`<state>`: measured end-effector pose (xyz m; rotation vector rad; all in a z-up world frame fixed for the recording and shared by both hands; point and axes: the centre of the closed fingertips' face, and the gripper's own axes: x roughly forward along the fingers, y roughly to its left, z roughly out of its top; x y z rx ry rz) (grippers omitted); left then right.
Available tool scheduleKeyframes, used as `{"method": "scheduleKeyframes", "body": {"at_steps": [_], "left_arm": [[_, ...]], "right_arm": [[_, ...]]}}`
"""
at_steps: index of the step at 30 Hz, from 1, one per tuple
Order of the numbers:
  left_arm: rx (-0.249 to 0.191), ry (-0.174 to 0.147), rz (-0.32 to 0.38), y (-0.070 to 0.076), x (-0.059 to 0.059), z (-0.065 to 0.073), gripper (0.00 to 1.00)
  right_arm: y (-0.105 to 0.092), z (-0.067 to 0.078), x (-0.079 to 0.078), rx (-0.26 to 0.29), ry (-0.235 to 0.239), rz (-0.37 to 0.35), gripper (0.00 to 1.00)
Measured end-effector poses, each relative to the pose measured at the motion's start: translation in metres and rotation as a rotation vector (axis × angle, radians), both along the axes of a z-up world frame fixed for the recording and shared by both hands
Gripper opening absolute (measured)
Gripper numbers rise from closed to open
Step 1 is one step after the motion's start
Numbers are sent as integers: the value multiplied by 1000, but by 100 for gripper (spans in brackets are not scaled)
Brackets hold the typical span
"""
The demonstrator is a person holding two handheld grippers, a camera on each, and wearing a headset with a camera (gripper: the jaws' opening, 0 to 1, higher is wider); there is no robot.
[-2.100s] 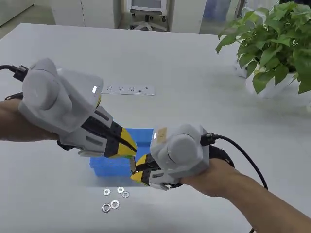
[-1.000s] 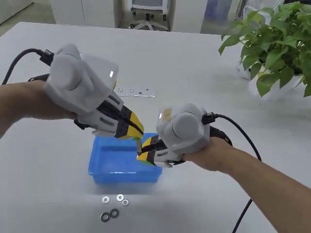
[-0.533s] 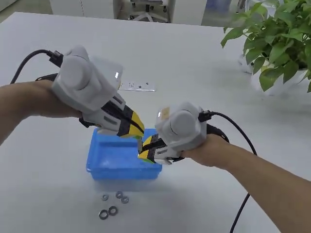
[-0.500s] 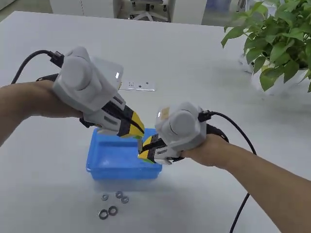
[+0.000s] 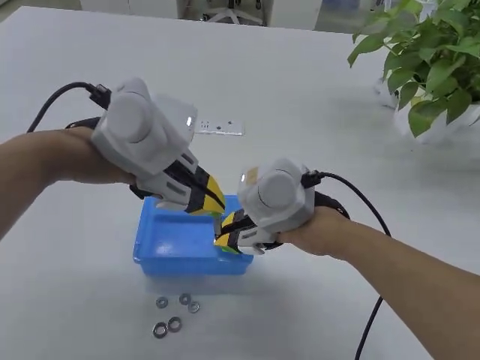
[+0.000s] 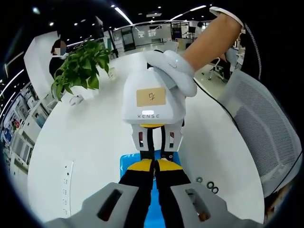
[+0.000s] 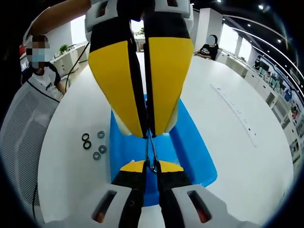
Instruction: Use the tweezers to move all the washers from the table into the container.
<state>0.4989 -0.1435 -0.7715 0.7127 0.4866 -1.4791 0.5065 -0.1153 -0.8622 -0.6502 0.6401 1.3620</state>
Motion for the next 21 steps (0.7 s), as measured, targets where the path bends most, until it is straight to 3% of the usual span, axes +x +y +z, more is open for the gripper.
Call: {"method": "scheduleKeyframes", "body": {"at_steps": [21], "left_arm": [[0, 15, 8, -1, -1, -4, 5]], "right_arm": [[-1, -5, 0, -13, 5, 1, 11]]}}
